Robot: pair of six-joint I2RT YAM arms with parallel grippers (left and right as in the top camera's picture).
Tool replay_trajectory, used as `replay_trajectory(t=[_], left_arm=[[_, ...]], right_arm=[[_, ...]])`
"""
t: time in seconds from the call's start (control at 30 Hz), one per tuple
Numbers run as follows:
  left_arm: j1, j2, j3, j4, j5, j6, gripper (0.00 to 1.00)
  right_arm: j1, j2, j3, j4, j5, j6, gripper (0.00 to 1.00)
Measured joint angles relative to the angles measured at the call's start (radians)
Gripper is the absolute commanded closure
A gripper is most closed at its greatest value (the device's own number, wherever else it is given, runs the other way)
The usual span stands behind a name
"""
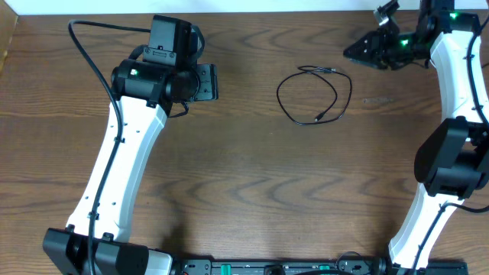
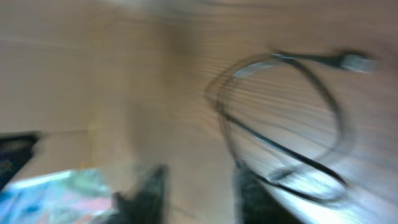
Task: Untangle cables
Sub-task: 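Drag the black cable with the right gripper toward the upper right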
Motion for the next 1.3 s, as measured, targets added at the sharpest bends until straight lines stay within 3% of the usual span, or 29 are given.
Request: replay_trajectory(t=[0.13, 0.2, 0.37, 0.63, 0.83, 1.03, 1.07, 1.3], left_arm=[[0.000, 0.000, 0.000, -0.001, 0.000, 0.000, 0.37], [0.000, 0.000, 0.000, -0.001, 0.000, 0.000, 0.37], [0.000, 0.000, 0.000, -0.002, 0.000, 0.000, 0.37], [0.000, 0.000, 0.000, -0.003, 0.000, 0.000, 0.37], [0.000, 0.000, 0.000, -0.004, 0.000, 0.000, 0.37], [0.000, 0.000, 0.000, -0.004, 0.000, 0.000, 0.37], [0.000, 0.000, 0.000, -0.004, 0.000, 0.000, 0.37], [0.000, 0.000, 0.000, -0.014, 0.000, 0.000, 0.37]], right_arm=[[0.000, 0.000, -0.015, 0.013, 0.114, 0.003, 0.17], [-0.002, 0.000, -0.039, 0.025, 0.148, -0.014, 0.14], [-0.012, 0.008, -0.137, 0.093, 0.138, -0.095, 0.15], [0.004, 0.034, -0.414, 0.383, 0.066, -0.195, 0.22], [0.064, 0.035, -0.543, 0.555, 0.055, -0.166, 0.41], [0.153, 0.035, -0.563, 0.639, 0.145, -0.035, 0.84], [0.169, 0.034, -0.563, 0.641, 0.188, -0.002, 0.96], [0.202, 0.030, -0.562, 0.639, 0.254, 0.129, 0.99]])
